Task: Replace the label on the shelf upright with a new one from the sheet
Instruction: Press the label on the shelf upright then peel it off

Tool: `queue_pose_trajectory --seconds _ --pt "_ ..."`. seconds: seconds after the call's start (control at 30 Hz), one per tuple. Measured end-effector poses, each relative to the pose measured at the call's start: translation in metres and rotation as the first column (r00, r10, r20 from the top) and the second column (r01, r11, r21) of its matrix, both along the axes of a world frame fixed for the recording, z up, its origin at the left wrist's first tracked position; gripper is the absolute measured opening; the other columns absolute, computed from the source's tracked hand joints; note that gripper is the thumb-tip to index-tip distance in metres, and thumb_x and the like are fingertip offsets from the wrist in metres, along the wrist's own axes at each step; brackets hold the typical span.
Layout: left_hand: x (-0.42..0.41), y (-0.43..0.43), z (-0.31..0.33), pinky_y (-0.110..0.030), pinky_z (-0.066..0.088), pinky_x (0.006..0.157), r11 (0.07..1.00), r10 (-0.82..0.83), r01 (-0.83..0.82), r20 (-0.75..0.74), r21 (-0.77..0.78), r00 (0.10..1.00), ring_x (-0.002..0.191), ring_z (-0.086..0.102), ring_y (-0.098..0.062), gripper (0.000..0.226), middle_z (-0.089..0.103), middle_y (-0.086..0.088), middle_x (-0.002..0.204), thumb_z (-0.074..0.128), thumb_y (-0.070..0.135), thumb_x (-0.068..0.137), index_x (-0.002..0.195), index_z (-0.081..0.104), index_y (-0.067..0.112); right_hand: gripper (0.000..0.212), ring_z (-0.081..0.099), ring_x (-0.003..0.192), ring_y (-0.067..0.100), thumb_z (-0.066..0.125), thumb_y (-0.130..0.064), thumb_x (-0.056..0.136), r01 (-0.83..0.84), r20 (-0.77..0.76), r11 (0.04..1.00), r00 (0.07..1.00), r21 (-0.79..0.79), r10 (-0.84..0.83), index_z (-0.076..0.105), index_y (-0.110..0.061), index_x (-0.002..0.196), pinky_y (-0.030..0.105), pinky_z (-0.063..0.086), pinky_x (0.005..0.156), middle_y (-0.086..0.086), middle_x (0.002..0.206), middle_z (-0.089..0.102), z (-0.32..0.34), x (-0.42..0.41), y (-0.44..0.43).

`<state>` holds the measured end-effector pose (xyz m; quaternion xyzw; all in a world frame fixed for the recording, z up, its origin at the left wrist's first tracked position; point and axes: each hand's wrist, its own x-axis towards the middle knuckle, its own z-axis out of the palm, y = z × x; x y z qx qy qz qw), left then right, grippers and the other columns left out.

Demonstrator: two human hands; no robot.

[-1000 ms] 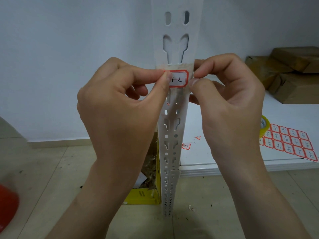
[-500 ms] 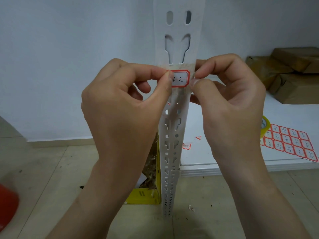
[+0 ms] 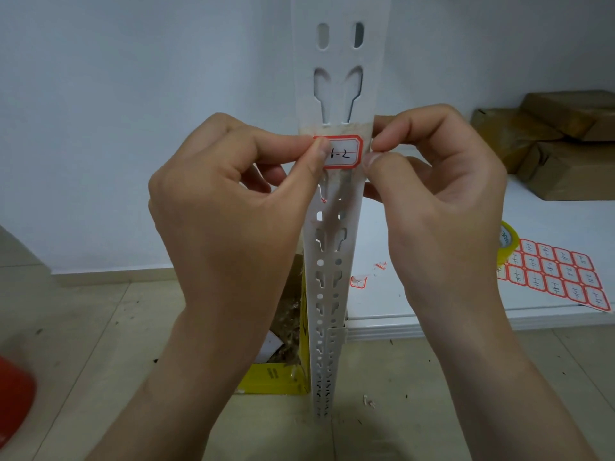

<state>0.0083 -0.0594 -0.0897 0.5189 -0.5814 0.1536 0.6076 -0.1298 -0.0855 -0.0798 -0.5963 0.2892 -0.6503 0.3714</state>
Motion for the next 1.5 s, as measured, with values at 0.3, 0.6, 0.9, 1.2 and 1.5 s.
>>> queue_pose_trajectory --seconds 0.3,0.6,0.9,1.2,1.5 --pt "-0.002 0.000 0.002 -0.009 0.043 0.065 0.998 -0.006 0.007 -0.021 0.062 1.000 0.064 0.056 -0.008 0.006 0.064 0.005 0.078 0.075 0.041 0.098 0.097 0.072 0.036 0.023 0.078 0.078 0.013 0.061 0.009 0.090 -0.004 0.009 1.000 1.000 -0.005 0.004 0.060 -0.014 0.085 0.030 0.064 0.062 0.006 0.104 0.075 -0.001 0.001 -0.001" --pt "-0.005 -0.002 -0.003 -0.007 0.043 0.067 0.999 0.035 -0.035 -0.009 -0.020 0.999 0.067 0.050 0.003 0.013 0.057 0.011 0.077 0.076 0.032 0.098 0.092 0.075 0.021 0.022 0.078 0.081 0.013 0.061 0.009 0.091 -0.009 0.008 1.000 1.000 -0.001 0.009 0.060 -0.012 0.086 0.026 0.063 0.063 0.006 0.104 0.075 0.000 0.000 0.000" --pt "-0.001 -0.003 -0.004 -0.008 0.041 0.067 0.998 0.053 -0.052 0.028 -0.045 0.998 0.068 0.053 0.001 0.019 0.062 0.005 0.077 0.078 0.032 0.098 0.091 0.079 0.015 0.017 0.078 0.080 0.014 0.060 0.008 0.092 0.006 -0.004 1.000 1.000 0.005 -0.006 0.060 -0.009 0.087 0.028 0.065 0.063 0.005 0.103 0.075 0.000 0.000 0.000" --pt "0.005 -0.001 0.006 0.005 0.043 0.070 0.991 -0.114 0.113 0.003 0.075 0.993 0.079 0.060 0.021 0.009 0.053 0.034 0.075 0.077 0.037 0.095 0.092 0.069 0.036 0.021 0.077 0.075 0.014 0.061 0.010 0.090 -0.014 0.013 1.000 1.000 -0.007 0.014 0.060 -0.011 0.086 0.028 0.063 0.062 0.006 0.102 0.075 0.000 0.001 -0.001" --pt "0.002 0.000 0.003 -0.010 0.045 0.064 0.998 -0.022 0.022 -0.001 0.063 1.000 0.064 0.059 -0.005 0.006 0.067 0.007 0.078 0.075 0.041 0.098 0.097 0.071 0.037 0.018 0.078 0.077 0.012 0.061 0.009 0.091 -0.008 0.010 1.000 1.000 -0.001 0.008 0.060 -0.008 0.088 0.027 0.064 0.062 0.005 0.101 0.076 0.000 0.001 -0.001"
